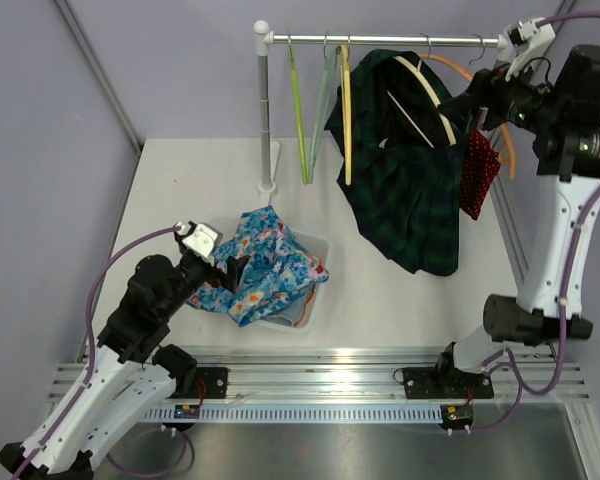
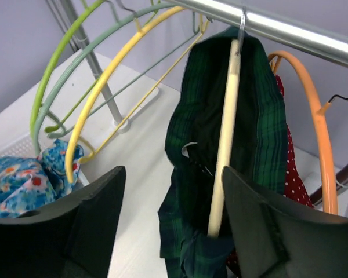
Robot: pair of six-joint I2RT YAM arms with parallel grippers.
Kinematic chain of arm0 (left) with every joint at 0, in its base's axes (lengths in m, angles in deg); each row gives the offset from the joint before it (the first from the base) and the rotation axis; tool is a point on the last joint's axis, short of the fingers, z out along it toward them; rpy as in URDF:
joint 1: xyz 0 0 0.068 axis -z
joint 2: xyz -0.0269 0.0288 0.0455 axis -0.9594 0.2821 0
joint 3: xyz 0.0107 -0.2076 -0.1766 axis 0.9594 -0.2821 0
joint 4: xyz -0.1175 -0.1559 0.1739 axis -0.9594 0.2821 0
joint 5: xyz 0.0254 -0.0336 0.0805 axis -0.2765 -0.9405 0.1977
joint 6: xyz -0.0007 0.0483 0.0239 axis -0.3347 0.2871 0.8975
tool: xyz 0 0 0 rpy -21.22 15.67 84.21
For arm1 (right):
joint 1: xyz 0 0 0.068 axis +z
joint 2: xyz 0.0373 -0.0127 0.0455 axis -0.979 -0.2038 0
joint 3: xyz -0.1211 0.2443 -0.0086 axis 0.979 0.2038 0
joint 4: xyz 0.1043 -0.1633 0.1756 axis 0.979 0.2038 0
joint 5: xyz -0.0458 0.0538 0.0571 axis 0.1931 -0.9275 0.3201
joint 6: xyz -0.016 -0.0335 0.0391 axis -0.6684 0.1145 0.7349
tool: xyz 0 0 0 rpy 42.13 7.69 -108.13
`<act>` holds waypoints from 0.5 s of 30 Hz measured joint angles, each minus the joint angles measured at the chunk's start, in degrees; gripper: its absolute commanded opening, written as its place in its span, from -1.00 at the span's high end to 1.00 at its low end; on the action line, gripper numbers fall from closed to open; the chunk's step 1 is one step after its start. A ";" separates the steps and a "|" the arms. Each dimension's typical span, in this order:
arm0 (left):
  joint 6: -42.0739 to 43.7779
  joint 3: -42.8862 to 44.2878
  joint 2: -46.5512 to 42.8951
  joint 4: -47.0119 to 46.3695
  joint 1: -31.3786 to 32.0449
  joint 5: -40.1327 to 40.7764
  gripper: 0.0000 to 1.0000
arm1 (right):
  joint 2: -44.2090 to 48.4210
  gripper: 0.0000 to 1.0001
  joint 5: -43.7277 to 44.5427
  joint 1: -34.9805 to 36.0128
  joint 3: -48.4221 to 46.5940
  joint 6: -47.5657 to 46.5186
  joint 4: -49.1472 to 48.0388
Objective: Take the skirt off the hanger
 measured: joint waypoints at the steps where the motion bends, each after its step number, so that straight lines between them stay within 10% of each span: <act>1: 0.02 -0.96 -0.52 0.13 0.00 0.20 -0.98 | -3.56 -0.43 0.00 0.04 -3.74 0.13 1.14; 15: 0.96 -2.32 -1.66 0.09 0.00 0.79 -0.98 | -20.90 -0.04 14.32 8.13 -10.95 -3.65 8.11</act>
